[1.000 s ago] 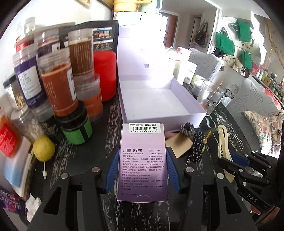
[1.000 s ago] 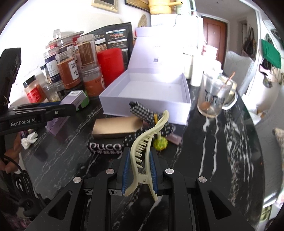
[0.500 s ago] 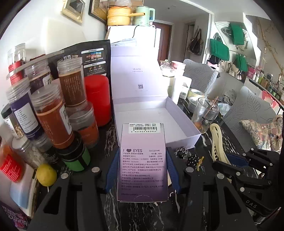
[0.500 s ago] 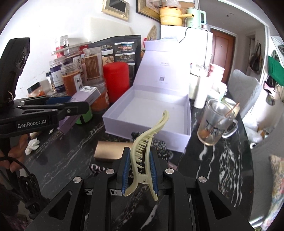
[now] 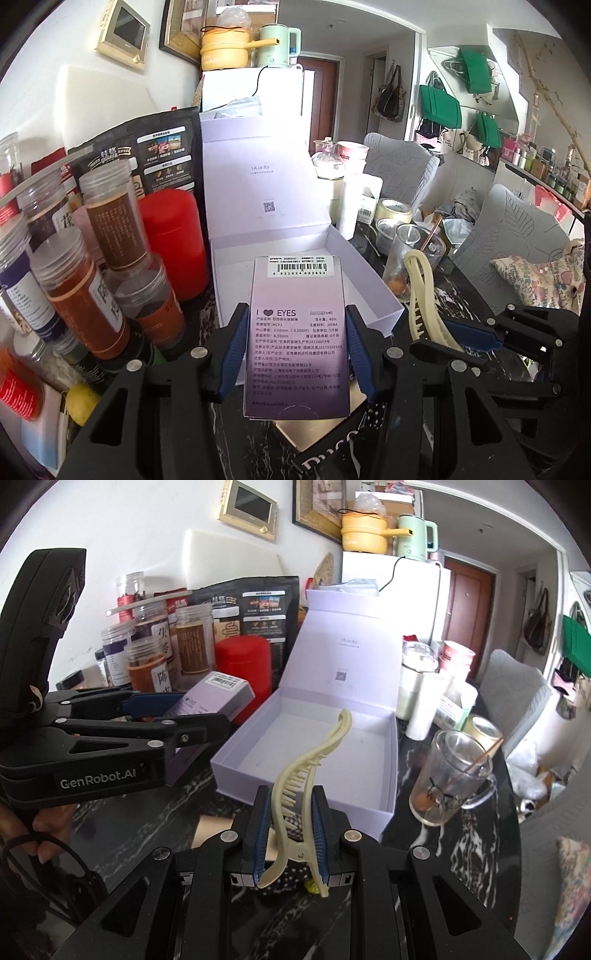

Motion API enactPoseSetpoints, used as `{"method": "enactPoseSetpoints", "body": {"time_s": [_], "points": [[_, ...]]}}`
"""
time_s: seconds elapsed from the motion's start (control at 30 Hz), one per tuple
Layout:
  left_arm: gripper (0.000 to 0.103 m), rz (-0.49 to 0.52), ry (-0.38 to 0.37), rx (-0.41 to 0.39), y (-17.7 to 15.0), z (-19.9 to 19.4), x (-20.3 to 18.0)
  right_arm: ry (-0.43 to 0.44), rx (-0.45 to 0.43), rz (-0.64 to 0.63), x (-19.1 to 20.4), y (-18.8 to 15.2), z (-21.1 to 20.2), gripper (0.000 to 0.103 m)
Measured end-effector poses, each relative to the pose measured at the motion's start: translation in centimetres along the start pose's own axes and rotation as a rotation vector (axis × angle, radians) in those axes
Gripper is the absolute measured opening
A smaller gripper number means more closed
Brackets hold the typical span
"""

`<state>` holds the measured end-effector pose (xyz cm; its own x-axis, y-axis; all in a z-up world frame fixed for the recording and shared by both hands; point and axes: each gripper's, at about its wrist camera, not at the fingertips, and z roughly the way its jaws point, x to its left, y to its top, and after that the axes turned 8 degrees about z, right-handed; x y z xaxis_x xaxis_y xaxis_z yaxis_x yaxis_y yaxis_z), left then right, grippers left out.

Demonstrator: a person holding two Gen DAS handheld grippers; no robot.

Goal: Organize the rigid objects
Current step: 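Carry the claw clip and purple box over the open white box with both tools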

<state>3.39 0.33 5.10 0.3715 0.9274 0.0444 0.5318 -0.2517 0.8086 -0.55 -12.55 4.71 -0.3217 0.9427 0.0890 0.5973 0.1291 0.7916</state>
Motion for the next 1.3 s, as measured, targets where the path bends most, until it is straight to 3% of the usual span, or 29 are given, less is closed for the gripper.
{"method": "enactPoseSetpoints", "body": {"time_s": [0.27, 0.4, 0.67, 1.3], "points": [[0.05, 0.01, 0.005, -0.026, 2.0, 1.4, 0.3, -0.035, -0.006, 0.017, -1.0, 1.3, 0.8, 0.021], [0.05, 0.038, 0.053, -0.035, 3.1, 2.5, 0.5, -0.062, -0.018, 0.021, -1.6, 2.5, 1.3, 0.021], [0.05, 0.024, 0.002, -0.034, 5.8, 4.9, 2.3, -0.085, -0.038, 0.029, -2.7, 5.2, 3.1, 0.021], [0.05, 0.016, 0.056, -0.014, 10.5, 10.7, 5.6, -0.121, -0.047, 0.068, -5.2, 10.4, 8.8, 0.021]]}}
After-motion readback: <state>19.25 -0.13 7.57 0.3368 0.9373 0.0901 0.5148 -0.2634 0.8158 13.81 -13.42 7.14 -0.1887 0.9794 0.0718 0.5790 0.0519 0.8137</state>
